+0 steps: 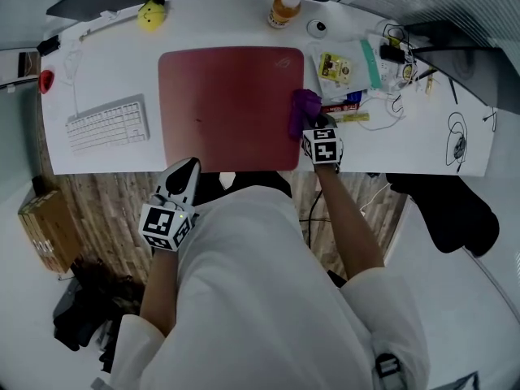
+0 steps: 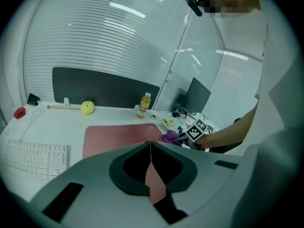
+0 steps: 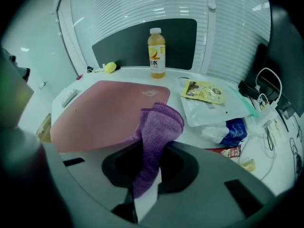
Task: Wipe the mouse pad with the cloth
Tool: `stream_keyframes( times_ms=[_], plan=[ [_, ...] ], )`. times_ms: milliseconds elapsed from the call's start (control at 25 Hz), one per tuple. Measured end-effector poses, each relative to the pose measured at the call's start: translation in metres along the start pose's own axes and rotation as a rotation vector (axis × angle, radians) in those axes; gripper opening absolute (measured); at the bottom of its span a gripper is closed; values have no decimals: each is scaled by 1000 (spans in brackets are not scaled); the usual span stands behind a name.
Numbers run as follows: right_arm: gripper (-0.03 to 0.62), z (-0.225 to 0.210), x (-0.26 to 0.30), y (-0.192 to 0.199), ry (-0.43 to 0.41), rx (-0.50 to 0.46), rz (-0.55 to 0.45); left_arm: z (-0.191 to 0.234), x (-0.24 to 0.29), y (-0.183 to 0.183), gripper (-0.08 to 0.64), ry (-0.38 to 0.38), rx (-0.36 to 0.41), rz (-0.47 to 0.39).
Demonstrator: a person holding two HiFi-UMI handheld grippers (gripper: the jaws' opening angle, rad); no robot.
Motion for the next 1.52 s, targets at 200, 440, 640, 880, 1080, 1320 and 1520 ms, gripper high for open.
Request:
stream_keyframes(
  times_ms=[200, 440, 640, 880, 1080, 1320, 1520],
  plan=[
    [84, -2, -17, -11, 53, 4, -30, 10, 1, 1, 21, 35, -4, -9],
    [84, -10, -22, -29, 187, 25, -30, 38, -2, 0, 21, 82, 6, -26],
    [84, -6, -5, -42, 308, 61, 0, 71, -16, 4, 21, 83, 14, -22],
    [84, 13, 26, -61, 356, 83, 18, 106, -34, 16, 21, 56, -8, -13],
    [84, 32, 40, -69, 358, 77, 36, 122, -44, 26, 21, 46, -32, -8],
    [84, 55, 49, -74, 343, 58, 48, 139, -50, 34, 21, 43, -59, -12],
    [84, 84, 58, -81, 300, 35, 60, 153, -53, 37, 21, 40, -77, -25]
  ],
)
Point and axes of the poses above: the fingertips, and each gripper's own axes: x forward along the fingers, z to its left, y out of its underside, the point moved 6 cm from there along -x, backward along the fingers, and after that the axes turned 9 degrees about x, right-handed, at the moved point
